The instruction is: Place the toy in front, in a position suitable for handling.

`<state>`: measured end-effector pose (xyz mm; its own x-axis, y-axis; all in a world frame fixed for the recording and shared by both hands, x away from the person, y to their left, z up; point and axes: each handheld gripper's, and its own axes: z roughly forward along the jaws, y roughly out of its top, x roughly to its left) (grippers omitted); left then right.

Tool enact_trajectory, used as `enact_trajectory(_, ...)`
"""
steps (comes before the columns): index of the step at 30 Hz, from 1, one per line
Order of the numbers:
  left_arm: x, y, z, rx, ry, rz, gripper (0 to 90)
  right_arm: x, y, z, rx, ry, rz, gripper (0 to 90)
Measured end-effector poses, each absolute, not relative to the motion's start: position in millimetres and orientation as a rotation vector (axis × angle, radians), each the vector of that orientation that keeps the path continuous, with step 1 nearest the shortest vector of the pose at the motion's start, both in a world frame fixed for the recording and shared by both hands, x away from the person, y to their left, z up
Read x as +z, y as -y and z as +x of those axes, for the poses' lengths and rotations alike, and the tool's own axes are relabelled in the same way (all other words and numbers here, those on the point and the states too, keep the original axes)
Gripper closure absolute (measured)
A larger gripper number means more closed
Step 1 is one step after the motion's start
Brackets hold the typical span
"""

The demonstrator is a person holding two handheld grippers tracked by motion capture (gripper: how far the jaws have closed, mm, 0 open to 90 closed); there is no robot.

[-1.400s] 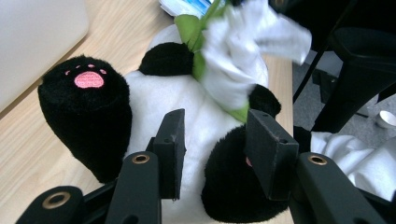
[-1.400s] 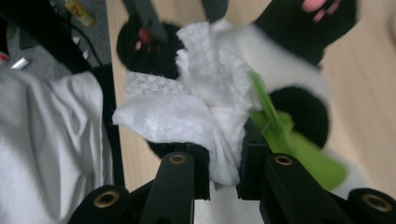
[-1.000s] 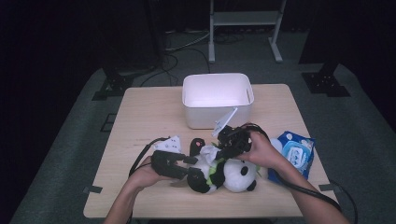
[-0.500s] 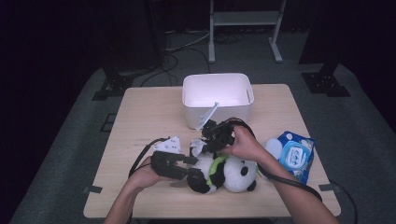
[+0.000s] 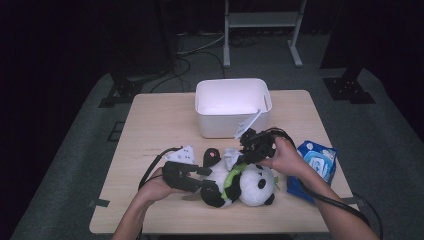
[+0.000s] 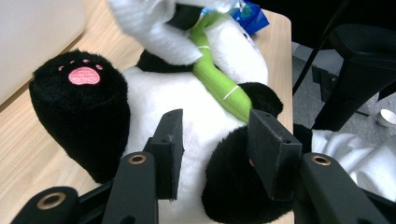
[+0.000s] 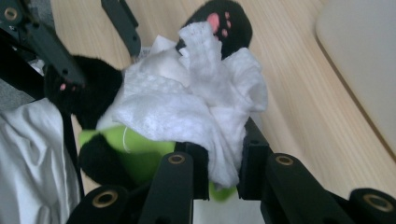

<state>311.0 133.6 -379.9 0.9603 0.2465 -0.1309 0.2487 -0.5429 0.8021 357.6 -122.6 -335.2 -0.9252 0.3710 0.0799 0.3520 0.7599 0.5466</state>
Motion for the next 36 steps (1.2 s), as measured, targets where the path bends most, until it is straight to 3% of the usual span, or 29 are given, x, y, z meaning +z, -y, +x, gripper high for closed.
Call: enact_trajectory(36, -378, -136, 312, 0.010, -0.355, 2.169, 53.9, -352, 192, 328, 0.891, -2.907, 0.741, 77.1)
